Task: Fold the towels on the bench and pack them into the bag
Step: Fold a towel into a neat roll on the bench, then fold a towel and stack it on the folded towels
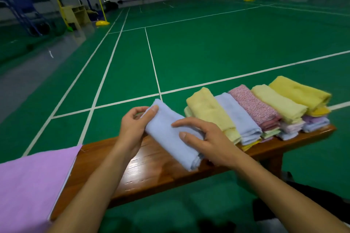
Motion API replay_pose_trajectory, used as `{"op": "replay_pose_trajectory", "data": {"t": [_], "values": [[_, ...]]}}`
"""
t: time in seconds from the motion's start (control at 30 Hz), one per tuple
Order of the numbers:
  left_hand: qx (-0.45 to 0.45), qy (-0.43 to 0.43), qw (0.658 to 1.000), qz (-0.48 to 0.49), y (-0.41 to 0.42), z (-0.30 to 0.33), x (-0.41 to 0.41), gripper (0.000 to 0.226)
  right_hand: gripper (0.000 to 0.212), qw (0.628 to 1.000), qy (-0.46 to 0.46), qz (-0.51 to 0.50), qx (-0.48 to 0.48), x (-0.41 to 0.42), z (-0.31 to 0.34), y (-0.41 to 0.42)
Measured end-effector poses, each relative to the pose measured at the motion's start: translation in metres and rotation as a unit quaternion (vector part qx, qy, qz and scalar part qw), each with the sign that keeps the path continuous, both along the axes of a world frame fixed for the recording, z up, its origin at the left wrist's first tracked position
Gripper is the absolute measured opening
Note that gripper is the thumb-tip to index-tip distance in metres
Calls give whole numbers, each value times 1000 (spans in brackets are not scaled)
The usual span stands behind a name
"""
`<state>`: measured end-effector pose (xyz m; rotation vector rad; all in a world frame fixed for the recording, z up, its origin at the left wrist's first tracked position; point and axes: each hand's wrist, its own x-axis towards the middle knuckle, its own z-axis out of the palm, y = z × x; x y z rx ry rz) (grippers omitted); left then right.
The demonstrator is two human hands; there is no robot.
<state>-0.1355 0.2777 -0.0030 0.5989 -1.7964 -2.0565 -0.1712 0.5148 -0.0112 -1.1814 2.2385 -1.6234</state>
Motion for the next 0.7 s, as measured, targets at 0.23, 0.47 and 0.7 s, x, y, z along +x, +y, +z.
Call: {"op": "replay_pose_trajectory", "data": {"t": [0.23,0.47,0.7], "values": [[-145,30,987,-60,93,37,-79,39,28,986,1,-129,-104,-35,7,72],[-500,-97,858,-66,141,30,-129,63,34,975,12,-220,-24,-89,-5,106],[-645,-123,745,-119,145,-25,-128,56,40,935,-9,-278,222,-111,-36,97]]}}
